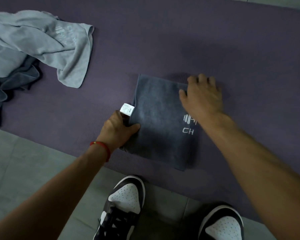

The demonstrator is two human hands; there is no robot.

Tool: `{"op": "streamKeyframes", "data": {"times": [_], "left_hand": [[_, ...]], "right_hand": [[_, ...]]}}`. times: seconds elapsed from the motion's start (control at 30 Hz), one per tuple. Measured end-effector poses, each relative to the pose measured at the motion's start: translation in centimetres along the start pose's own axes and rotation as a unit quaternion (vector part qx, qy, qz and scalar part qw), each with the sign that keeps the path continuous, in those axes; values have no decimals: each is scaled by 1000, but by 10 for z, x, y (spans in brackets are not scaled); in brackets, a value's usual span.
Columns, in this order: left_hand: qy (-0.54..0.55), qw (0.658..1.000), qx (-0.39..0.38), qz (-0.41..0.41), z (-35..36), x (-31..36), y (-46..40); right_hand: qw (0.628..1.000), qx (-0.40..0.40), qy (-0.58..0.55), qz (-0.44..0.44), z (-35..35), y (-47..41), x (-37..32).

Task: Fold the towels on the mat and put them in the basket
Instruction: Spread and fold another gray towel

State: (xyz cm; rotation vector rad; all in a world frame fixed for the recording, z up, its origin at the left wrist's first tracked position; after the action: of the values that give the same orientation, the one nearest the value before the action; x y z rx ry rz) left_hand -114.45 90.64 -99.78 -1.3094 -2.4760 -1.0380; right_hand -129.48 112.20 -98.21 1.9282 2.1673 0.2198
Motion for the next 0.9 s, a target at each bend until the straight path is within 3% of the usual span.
{"op": "streamKeyframes", "data": {"times": [0.2,0.33,0.43,0.57,0.63,0.67,0.73,0.8,0.83,0.9], "left_hand": [[38,996,-77,-27,5,1,-8],[23,998,-60,0,0,12,-10],[52,994,-62,66,-15,46,-17],[-4,974,-41,224,-40,133,-44],[-53,953,-38,296,-33,175,-60],[-83,941,-24,328,-23,190,-63],[-124,911,67,387,-6,211,-53],[-127,881,145,432,20,213,-24],[-140,873,148,444,39,208,-8],[-182,869,106,448,74,192,8]], "right_hand": [[974,-165,-158,-5,-3,-18,20],[950,-196,-238,41,-9,-20,37],[917,-201,-322,127,-11,-5,77],[843,-215,-426,250,-20,54,144],[828,-226,-426,285,-16,84,164],[839,-212,-404,296,-10,94,171],[911,-98,-269,296,-4,104,181],[961,92,-158,207,-17,105,164],[968,138,-156,142,-21,101,146],[983,118,-134,40,-5,76,115]]}}
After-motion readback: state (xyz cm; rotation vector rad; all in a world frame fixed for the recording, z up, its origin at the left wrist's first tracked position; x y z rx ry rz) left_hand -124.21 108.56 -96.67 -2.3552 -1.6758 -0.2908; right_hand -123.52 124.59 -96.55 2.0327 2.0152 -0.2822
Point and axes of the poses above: each hand's wrist, its own y-axis away from the middle knuckle, its own z-axis out of the palm, x = y × z, the point moved 6 cm from there along -y, towards the middle knuckle, and after that the axes turned 9 degrees about z, right-handed, at the moved point
